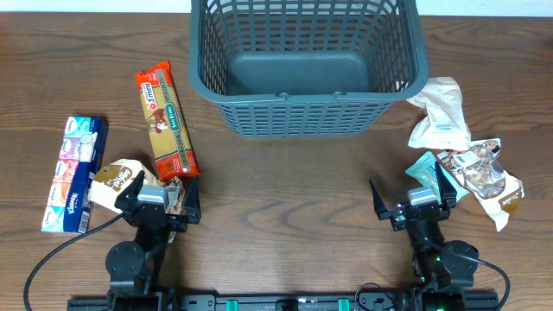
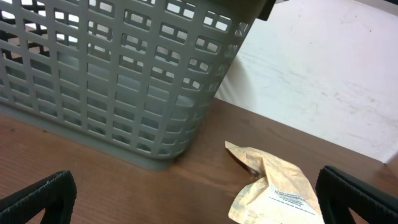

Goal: Pack container

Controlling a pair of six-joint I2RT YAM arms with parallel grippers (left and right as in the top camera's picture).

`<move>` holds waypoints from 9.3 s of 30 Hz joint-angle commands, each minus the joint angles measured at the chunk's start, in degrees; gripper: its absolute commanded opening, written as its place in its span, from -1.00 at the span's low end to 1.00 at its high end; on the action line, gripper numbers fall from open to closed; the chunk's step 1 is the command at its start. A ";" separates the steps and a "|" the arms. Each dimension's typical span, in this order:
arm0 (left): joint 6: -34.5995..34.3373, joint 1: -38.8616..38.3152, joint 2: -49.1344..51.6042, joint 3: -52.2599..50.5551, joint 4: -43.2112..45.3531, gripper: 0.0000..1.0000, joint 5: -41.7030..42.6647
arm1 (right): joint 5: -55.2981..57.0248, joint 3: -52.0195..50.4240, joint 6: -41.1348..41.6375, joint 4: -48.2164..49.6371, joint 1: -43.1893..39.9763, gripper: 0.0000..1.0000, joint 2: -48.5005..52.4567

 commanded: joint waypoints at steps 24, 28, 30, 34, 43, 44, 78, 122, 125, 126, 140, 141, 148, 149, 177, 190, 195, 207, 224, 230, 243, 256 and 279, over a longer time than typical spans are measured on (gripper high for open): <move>0.98 0.28 -0.35 -1.18 -1.60 0.97 0.15 | -0.24 -0.24 -0.24 -0.20 -0.70 0.99 -0.57; 1.01 0.28 -0.37 -1.18 -1.60 0.97 0.13 | -0.26 -0.24 -0.24 -0.22 -0.70 0.98 -0.57; 1.01 0.28 -0.37 -1.18 -1.60 0.97 0.15 | -0.24 -0.24 -0.24 -0.20 -0.70 0.98 -0.57; 0.98 0.28 -0.37 -1.18 -1.60 0.97 0.15 | -0.24 -0.24 -0.24 -0.20 -0.70 0.99 -0.57; 0.98 0.28 -0.37 -1.18 1.09 0.97 0.15 | -0.26 -0.24 2.29 -0.26 -0.70 0.98 -0.57; 0.98 0.28 -0.37 -1.18 1.95 0.97 0.15 | -0.26 -0.24 3.89 -0.24 -0.70 0.99 -0.57; -11.32 0.13 0.31 1.70 24.24 0.97 11.69 | -16.24 25.09 31.95 -13.09 -0.66 0.98 3.52; -10.78 -21.18 50.66 35.21 27.28 0.97 23.21 | -5.07 65.75 13.05 -66.99 -0.66 0.98 34.99; -6.82 -21.18 51.06 35.21 22.23 0.97 21.64 | -3.23 66.25 13.03 -70.62 -0.66 0.98 40.54; -6.05 -21.18 51.23 35.21 21.46 0.97 20.76 | -2.71 66.66 13.03 -71.63 -0.66 0.98 42.40; 1.36 -21.09 52.15 35.21 8.55 0.97 12.09 | 10.58 84.98 14.12 -84.76 -0.66 0.98 60.78; 2.01 -20.90 52.13 35.21 7.43 0.97 12.09 | 10.58 85.11 14.12 -84.46 -0.66 0.98 60.78; 2.05 -17.53 49.44 35.63 0.35 0.97 11.41 | 13.38 85.11 14.12 -84.46 -0.66 0.99 60.83; 2.05 -16.85 48.87 36.26 -2.45 0.97 10.34 | 13.38 85.11 14.12 -84.46 -0.66 0.99 60.83; 1.66 -10.99 48.46 61.20 -63.80 0.97 -7.32 | 10.93 85.09 14.78 -83.27 -0.66 0.98 60.89; -1.44 3.32 62.07 61.20 -58.73 0.97 -6.69 | 10.95 85.09 14.78 -81.74 -0.66 0.99 61.05; 1.86 10.78 68.63 61.20 -48.87 0.97 -6.62 | 10.95 85.09 14.78 -82.27 -0.66 0.98 61.11; 20.26 24.11 77.77 61.20 -33.24 0.97 -10.73 | 11.61 84.94 14.75 -82.09 -0.66 0.99 61.33; 32.96 34.07 90.20 61.20 -19.10 0.97 -9.42 | 15.41 84.94 13.99 -81.90 -0.66 0.99 66.27; 32.89 37.07 93.68 61.18 -18.53 0.97 -0.90 | 16.76 84.94 13.90 -80.81 -0.66 0.98 68.35; 32.89 37.33 100.48 61.18 -17.81 0.98 1.44 | 16.55 84.94 15.17 -80.21 -0.66 0.98 68.81; 30.93 37.33 104.02 60.70 -17.62 0.62 5.99 | 16.55 84.94 15.17 -81.88 -0.66 0.98 68.81; 21.31 34.07 88.28 66.77 10.03 -0.89 12.98 | 16.48 84.94 15.23 -82.34 -0.66 0.99 68.81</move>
